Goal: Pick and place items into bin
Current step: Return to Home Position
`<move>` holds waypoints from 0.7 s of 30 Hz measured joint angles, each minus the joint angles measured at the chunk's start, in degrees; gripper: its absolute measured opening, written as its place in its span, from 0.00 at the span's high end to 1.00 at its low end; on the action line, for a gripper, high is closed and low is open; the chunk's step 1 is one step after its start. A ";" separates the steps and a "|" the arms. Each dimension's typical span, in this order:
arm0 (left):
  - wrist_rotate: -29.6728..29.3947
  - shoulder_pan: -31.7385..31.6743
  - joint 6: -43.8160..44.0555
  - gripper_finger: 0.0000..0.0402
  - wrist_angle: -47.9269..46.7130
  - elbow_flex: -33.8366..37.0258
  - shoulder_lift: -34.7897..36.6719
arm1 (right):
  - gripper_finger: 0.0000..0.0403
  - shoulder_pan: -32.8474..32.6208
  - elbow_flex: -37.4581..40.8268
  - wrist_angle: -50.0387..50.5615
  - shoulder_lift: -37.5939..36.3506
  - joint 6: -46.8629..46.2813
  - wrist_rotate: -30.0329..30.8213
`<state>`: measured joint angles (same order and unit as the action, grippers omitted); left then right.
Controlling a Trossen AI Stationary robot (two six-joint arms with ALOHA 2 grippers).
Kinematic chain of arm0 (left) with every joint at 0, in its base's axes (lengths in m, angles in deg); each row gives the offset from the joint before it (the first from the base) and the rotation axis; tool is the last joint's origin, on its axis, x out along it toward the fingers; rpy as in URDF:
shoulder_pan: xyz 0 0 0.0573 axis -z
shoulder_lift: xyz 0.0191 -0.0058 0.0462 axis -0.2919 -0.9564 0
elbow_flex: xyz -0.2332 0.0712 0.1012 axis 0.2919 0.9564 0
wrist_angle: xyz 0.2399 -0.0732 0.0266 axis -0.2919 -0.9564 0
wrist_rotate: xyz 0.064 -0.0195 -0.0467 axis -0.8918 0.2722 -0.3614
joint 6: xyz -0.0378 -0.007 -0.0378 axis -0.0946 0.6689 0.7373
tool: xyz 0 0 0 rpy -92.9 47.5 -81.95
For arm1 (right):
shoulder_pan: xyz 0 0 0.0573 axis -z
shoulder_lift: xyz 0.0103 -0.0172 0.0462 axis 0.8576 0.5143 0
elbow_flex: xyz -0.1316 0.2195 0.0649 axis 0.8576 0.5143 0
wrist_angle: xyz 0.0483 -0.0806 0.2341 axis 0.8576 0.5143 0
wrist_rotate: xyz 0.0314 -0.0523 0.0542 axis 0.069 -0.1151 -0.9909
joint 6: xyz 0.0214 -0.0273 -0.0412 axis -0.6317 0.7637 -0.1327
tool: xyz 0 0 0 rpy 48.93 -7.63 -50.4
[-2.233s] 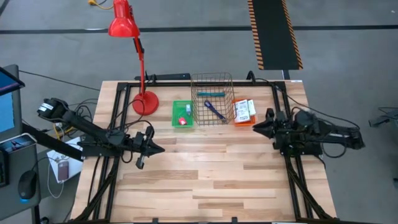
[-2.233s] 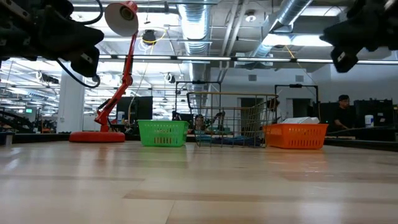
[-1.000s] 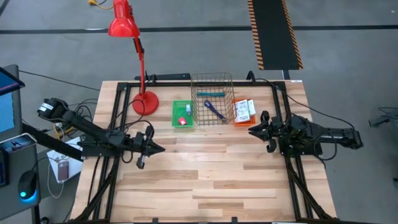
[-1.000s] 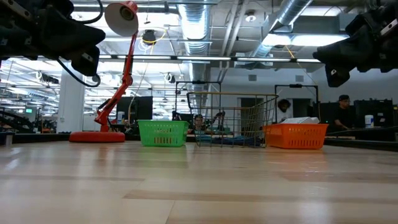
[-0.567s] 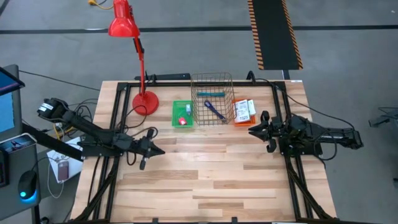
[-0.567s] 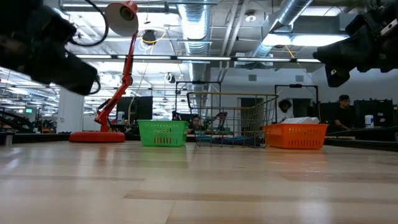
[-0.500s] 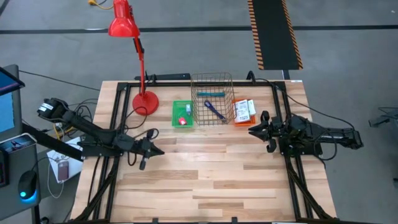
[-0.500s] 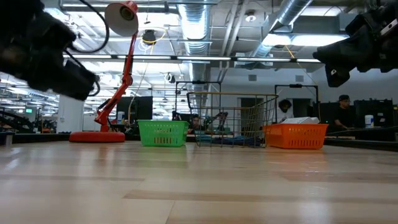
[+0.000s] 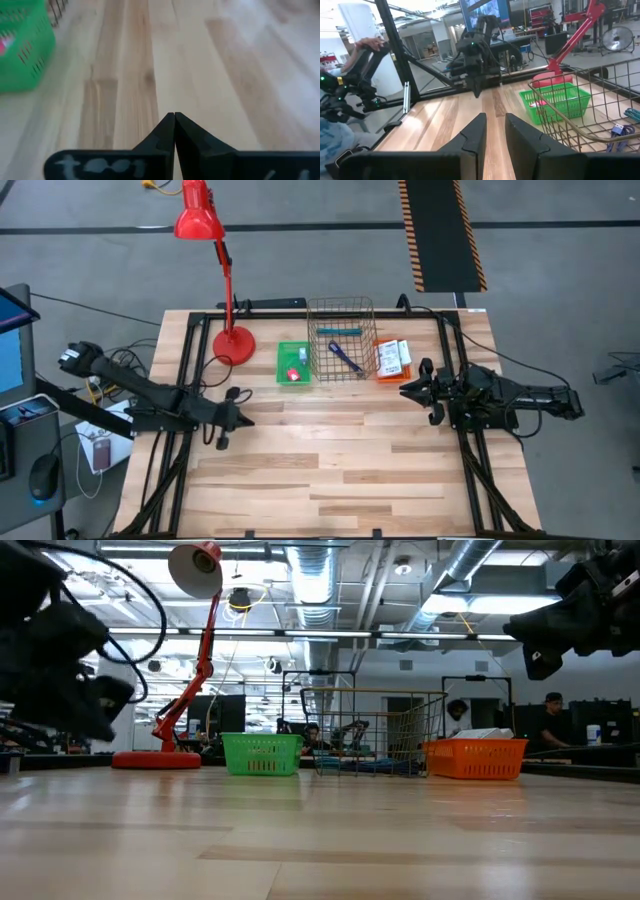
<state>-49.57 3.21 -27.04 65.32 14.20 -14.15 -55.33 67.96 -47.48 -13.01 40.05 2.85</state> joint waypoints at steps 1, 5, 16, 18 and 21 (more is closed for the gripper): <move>0.17 -0.29 -0.34 1.00 -0.57 0.02 1.99 | 0.84 0.01 0.00 0.00 0.00 0.00 -0.02; 0.35 -0.96 -0.66 1.00 -0.59 0.04 10.12 | 0.84 -0.01 0.00 0.00 0.00 0.00 -0.02; 0.45 -0.96 -0.72 1.00 -0.56 0.11 27.68 | 0.84 -0.01 0.00 0.00 0.00 -0.01 -0.02; 0.45 -0.96 -0.92 1.00 -0.55 0.11 30.01 | 0.84 0.00 0.00 0.00 0.00 0.00 -0.02; 0.45 -0.96 -1.07 1.00 -0.55 0.13 33.40 | 0.84 0.00 0.00 0.00 0.00 -0.02 -0.02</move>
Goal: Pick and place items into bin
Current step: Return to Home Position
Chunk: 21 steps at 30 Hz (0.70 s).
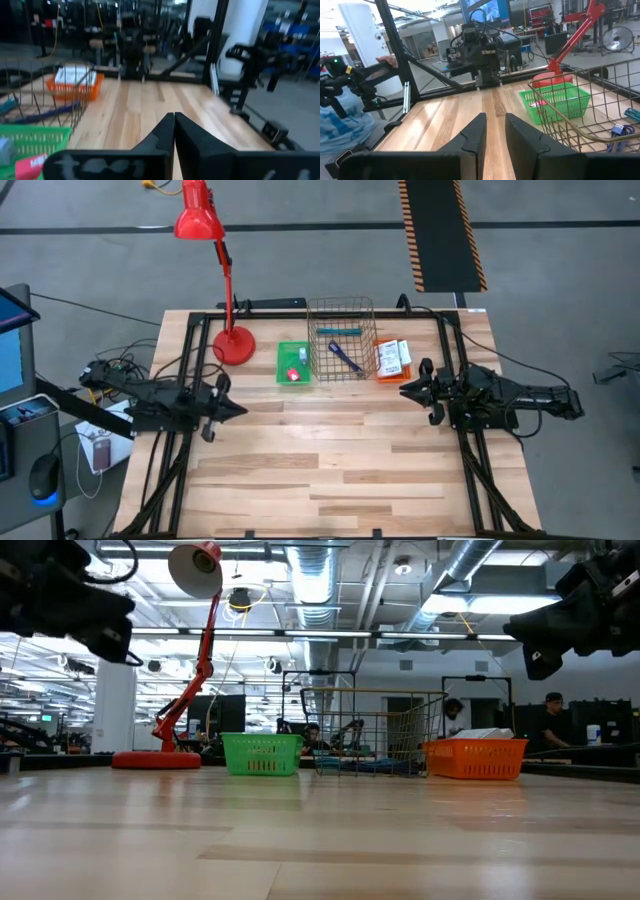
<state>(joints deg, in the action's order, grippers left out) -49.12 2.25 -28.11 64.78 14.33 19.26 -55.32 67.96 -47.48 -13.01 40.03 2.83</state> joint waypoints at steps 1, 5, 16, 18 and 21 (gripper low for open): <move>0.00 0.00 0.06 1.00 0.00 0.00 1.13 | 0.84 -0.02 0.00 0.00 0.00 0.02 0.00; -0.05 0.00 0.39 1.00 0.58 0.04 3.25 | 0.84 0.00 0.00 0.00 0.00 0.02 0.00; 0.50 -0.20 0.59 1.00 0.02 0.09 3.30 | 0.84 0.00 0.00 0.00 0.00 0.00 -0.04; 0.50 -0.20 0.59 1.00 0.02 0.09 3.30 | 0.84 0.00 0.00 0.00 0.00 0.00 -0.02; 0.50 -0.20 0.59 1.00 0.02 0.11 3.30 | 0.84 0.00 0.00 0.00 0.00 0.00 -0.02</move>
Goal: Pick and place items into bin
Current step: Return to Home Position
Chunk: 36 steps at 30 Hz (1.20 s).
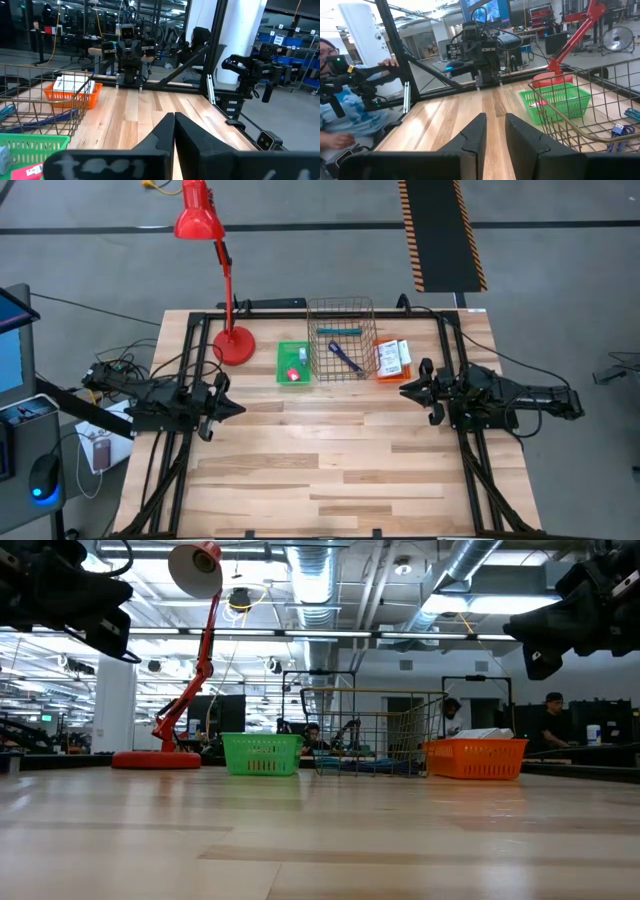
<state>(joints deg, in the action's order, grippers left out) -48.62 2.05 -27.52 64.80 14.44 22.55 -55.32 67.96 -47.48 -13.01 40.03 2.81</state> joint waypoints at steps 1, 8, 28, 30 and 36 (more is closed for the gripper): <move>0.00 0.00 0.00 1.00 0.00 0.00 0.00 | 0.84 -0.02 0.00 0.00 0.00 0.01 0.00; -0.02 -1.10 0.00 1.00 0.00 0.02 0.00 | 0.84 -0.02 0.00 0.00 0.00 0.00 0.00; -0.04 -4.13 0.02 1.00 0.00 0.02 0.00 | 0.84 0.00 0.00 0.00 0.00 0.02 0.00; -0.04 -4.13 0.02 1.00 0.00 0.02 0.00 | 0.84 0.00 0.00 0.00 0.00 0.00 0.00; -0.05 -4.93 0.02 1.00 0.00 0.02 0.00 | 0.84 0.00 0.00 0.00 0.00 0.00 0.00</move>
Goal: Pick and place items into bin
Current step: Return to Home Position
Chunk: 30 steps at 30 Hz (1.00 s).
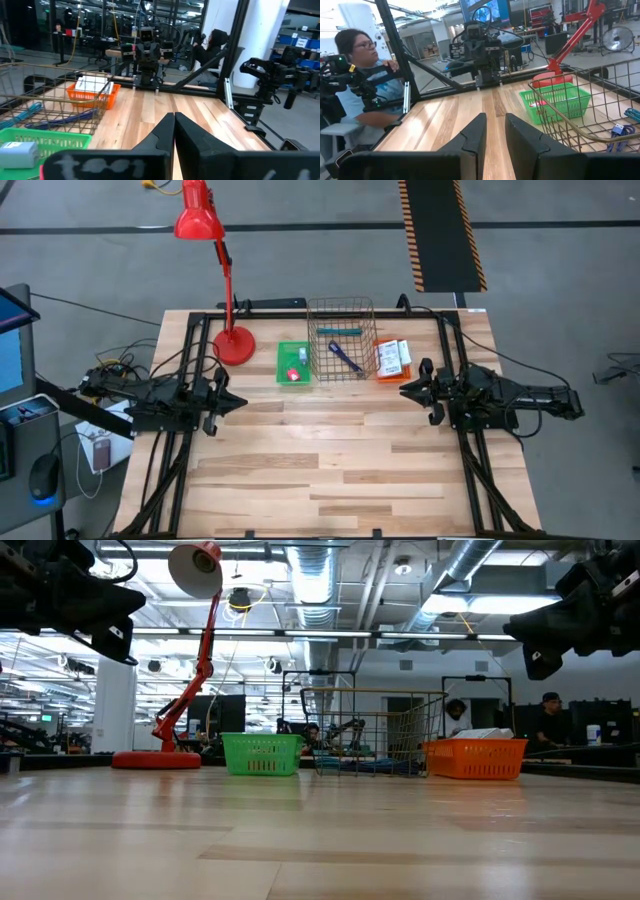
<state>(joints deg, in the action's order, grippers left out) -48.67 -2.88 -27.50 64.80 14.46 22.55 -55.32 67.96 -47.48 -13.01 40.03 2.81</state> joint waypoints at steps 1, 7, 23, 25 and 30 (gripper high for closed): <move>0.01 -0.32 0.00 1.00 0.00 0.00 0.00 | 0.84 0.00 0.00 0.00 0.00 0.00 0.00; -0.03 -1.30 0.00 1.00 0.02 0.00 0.00 | 0.84 0.00 0.00 0.00 0.00 0.00 0.00; -0.01 -1.56 0.00 1.00 0.01 0.00 0.00 | 0.84 0.00 0.00 0.00 0.00 0.00 0.00; -0.01 -1.56 0.00 1.00 0.00 0.00 0.00 | 0.84 -0.01 0.00 0.00 0.00 0.01 0.00; -0.01 -1.56 0.00 1.00 0.01 0.00 0.00 | 0.84 0.00 0.00 0.00 0.00 0.00 0.00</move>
<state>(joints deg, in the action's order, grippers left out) -48.69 -4.44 -27.50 64.81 14.46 22.55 -55.33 67.96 -47.48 -13.01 40.03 2.81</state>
